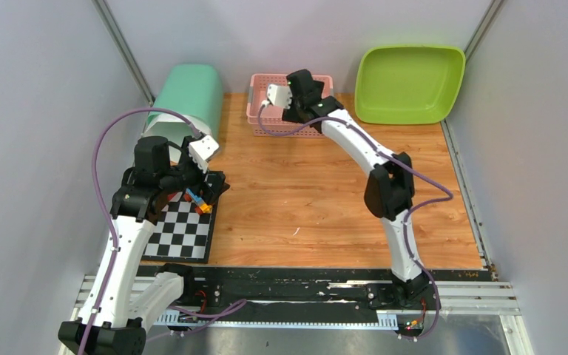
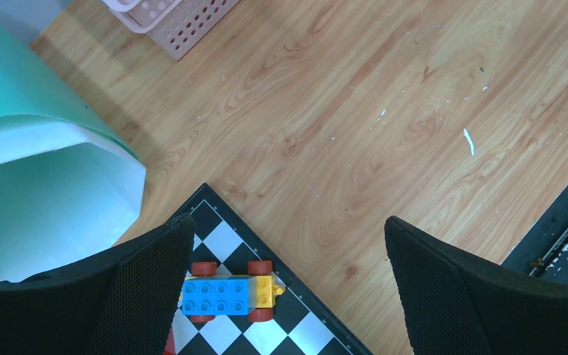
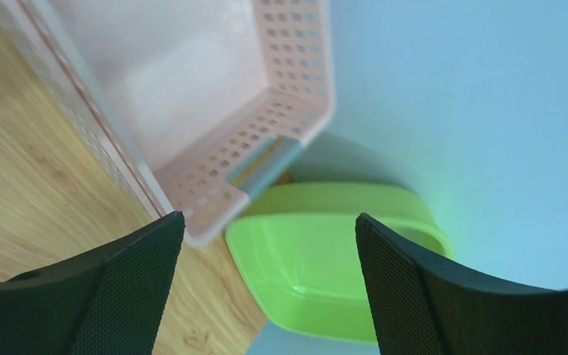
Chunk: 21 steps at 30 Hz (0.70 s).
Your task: Turn the large container upside down
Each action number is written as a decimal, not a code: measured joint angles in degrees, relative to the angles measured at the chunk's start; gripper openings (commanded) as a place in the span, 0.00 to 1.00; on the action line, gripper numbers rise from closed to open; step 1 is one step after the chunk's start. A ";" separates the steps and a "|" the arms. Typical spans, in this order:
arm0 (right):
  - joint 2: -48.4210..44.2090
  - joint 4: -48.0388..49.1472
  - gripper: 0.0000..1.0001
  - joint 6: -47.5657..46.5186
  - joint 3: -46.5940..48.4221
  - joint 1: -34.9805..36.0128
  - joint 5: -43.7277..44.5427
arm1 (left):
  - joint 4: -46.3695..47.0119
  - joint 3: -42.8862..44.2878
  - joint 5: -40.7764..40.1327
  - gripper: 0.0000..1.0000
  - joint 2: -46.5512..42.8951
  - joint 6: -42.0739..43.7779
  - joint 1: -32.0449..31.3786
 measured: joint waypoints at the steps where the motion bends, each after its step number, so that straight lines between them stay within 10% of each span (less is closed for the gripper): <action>1: -2.69 0.11 0.89 1.07 -0.98 0.00 0.24 | 0.00 0.00 0.00 1.00 0.00 0.02 0.00; 21: -25.22 0.15 0.84 29.90 -19.78 -12.50 -2.91 | -0.35 0.00 0.04 1.00 -1.77 0.04 0.00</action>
